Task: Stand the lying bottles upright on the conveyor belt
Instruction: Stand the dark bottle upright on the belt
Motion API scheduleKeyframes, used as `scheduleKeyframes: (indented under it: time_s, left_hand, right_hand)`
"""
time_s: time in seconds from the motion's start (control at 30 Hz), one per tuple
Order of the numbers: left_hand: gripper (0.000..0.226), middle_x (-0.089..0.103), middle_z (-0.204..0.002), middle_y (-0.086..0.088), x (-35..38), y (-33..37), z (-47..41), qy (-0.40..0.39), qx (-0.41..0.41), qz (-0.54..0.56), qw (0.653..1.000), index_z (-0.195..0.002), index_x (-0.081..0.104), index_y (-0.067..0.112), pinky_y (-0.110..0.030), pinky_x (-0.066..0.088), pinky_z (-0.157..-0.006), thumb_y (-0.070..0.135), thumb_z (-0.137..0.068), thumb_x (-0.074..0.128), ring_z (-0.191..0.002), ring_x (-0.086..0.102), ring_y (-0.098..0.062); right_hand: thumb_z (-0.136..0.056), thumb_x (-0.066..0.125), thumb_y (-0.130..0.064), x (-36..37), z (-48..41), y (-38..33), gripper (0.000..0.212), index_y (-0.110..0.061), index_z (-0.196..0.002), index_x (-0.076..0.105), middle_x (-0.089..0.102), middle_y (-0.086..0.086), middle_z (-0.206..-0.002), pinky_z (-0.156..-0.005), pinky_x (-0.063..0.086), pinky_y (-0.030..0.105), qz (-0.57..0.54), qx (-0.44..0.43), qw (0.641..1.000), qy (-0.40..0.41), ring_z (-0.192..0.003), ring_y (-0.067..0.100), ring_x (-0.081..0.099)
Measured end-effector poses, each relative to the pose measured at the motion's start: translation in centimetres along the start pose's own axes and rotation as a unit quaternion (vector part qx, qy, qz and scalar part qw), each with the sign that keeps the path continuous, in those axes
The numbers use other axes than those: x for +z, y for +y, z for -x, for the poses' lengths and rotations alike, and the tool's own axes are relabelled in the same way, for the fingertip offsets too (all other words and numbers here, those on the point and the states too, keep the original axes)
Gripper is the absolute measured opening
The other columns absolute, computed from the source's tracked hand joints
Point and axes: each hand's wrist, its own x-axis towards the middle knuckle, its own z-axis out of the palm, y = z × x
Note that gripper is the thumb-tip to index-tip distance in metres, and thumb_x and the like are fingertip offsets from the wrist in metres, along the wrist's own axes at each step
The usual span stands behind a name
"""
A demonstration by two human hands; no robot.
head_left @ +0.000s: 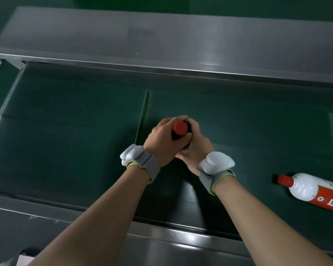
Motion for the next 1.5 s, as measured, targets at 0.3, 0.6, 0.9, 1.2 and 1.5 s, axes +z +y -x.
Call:
scheduleKeyframes:
  time_s: [0.3,0.6,0.9,1.2,1.5]
  left_hand:
    - [0.058,0.061,-0.123,0.006,-1.9,-0.7,-2.3,0.049,-0.011,-0.066,0.997,-0.127,0.053,0.04,-0.027,0.046,-0.084,0.054,-0.071,0.054,-0.102,0.06,-0.017]
    - [0.051,0.061,-0.121,0.002,-3.2,-2.2,-3.7,0.051,-0.022,-0.071,0.996,-0.128,0.053,0.036,-0.029,0.047,-0.084,0.045,-0.079,0.06,-0.102,0.059,-0.022]
    - [0.053,0.054,-0.123,-0.003,-2.8,-2.4,-3.1,0.029,-0.058,-0.017,0.998,-0.13,0.045,0.037,-0.042,0.049,-0.092,0.044,-0.08,0.058,-0.104,0.055,-0.027]
    - [0.072,0.051,-0.136,-0.01,-3.0,-1.8,-1.7,0.026,-0.102,-0.025,0.994,-0.149,0.021,0.032,-0.036,0.04,-0.096,0.05,-0.089,0.057,-0.121,0.05,-0.032]
    - [0.04,0.064,-0.104,-0.003,-3.5,0.3,0.8,0.145,-0.13,-0.079,0.978,-0.114,0.056,0.023,-0.032,0.043,-0.071,0.043,-0.081,0.067,-0.094,0.061,-0.03]
  right_hand:
    - [-0.066,0.076,-0.035,1.2,-2.9,-1.8,0.074,-0.031,-0.125,0.03,0.054,-0.011,-0.083,-0.06,0.037,0.028,0.049,-0.034,0.998,0.007,-0.071,0.027,0.062]
    - [-0.069,0.074,-0.037,2.5,-4.8,-2.6,0.078,-0.031,-0.13,0.025,0.066,-0.002,-0.093,-0.061,0.039,0.03,0.074,-0.048,0.996,-0.022,-0.078,0.031,0.065]
    - [-0.066,0.063,-0.037,3.0,-4.6,-2.3,0.068,-0.041,-0.12,0.023,0.052,-0.013,-0.066,-0.05,0.037,0.027,0.056,-0.001,0.998,-0.04,-0.06,0.027,0.057]
    - [-0.073,0.061,-0.038,1.3,-3.7,-3.0,0.061,-0.041,-0.124,0.027,0.065,0.002,-0.082,-0.064,0.053,0.038,0.105,0.045,0.991,-0.071,-0.069,0.032,0.061]
    - [-0.086,0.055,-0.044,-1.9,-1.2,-2.8,0.049,-0.038,-0.132,0.04,0.066,0.0,-0.121,-0.086,0.053,0.044,0.145,0.073,0.983,-0.089,-0.105,0.033,0.062]
